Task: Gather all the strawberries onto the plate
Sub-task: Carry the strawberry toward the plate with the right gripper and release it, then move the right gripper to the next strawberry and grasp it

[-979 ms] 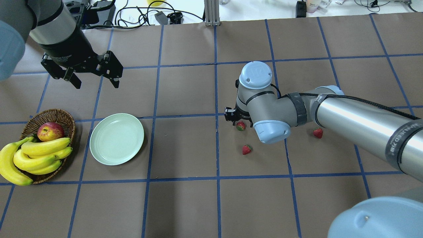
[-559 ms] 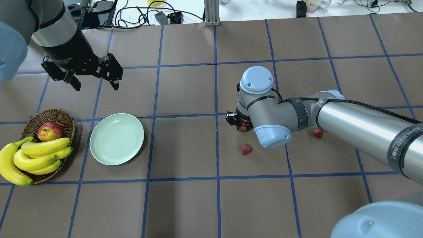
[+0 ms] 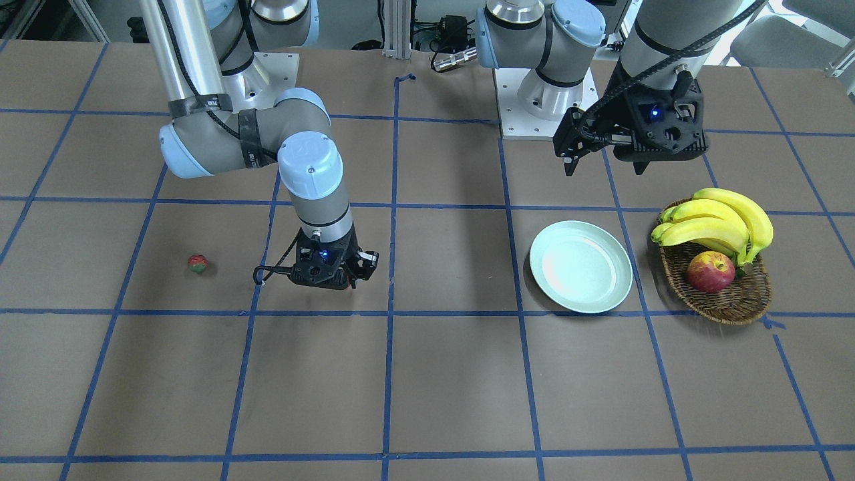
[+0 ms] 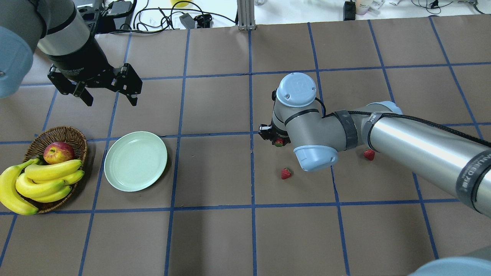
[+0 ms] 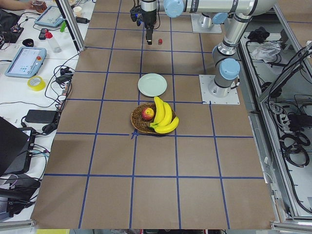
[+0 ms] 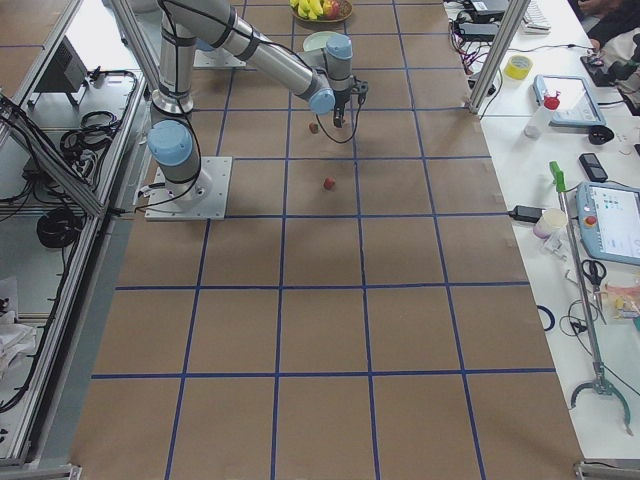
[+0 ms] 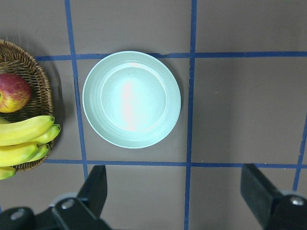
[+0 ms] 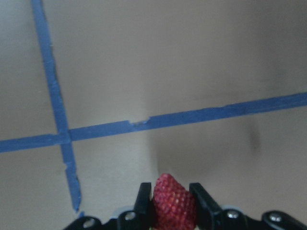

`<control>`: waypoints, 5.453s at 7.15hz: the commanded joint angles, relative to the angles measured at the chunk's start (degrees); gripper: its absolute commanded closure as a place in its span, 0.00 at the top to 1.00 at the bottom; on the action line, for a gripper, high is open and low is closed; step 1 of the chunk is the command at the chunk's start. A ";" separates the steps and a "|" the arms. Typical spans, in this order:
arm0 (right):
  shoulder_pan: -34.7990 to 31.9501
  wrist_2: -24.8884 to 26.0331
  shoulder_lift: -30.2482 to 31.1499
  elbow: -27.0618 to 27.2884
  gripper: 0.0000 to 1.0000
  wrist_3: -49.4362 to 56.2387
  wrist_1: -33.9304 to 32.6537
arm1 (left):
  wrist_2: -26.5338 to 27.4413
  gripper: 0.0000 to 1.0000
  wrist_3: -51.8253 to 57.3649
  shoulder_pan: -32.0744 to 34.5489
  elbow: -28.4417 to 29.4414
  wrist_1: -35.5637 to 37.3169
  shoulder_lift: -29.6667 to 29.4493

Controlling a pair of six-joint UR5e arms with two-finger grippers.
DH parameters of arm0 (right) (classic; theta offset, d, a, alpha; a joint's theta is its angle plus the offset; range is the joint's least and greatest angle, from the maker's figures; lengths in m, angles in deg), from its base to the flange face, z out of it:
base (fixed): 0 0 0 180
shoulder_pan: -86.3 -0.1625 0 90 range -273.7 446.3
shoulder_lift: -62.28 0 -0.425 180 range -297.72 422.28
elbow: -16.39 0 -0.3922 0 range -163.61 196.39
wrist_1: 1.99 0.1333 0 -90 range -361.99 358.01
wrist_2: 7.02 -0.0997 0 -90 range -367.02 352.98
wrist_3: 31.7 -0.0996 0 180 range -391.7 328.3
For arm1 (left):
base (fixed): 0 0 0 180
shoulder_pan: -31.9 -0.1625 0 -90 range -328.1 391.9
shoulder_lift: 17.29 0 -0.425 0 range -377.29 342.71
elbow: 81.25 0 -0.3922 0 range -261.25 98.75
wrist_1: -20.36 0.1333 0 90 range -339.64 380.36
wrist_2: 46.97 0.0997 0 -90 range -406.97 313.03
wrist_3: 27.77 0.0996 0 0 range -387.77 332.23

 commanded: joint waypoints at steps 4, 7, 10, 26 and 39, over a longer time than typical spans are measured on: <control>-18.23 -2.09 -7.14 -9.00 0.00 -7.60 -2.59 | 0.21 1.00 0.00 0.00 -0.18 0.01 0.00; -18.24 0.20 -9.54 -9.27 0.60 -8.21 -3.13 | 0.39 1.00 0.00 0.00 -0.44 0.10 0.09; -18.15 0.64 -6.49 -8.48 1.00 -8.58 -2.53 | 0.21 1.00 0.00 0.00 -0.45 0.28 0.09; -1.72 3.46 6.37 14.64 0.63 -10.45 -9.99 | 2.23 1.00 0.09 -0.09 -1.50 0.28 0.17; -7.30 1.36 6.46 5.03 0.22 -8.12 0.43 | 2.24 1.00 0.09 0.09 -1.59 0.28 0.09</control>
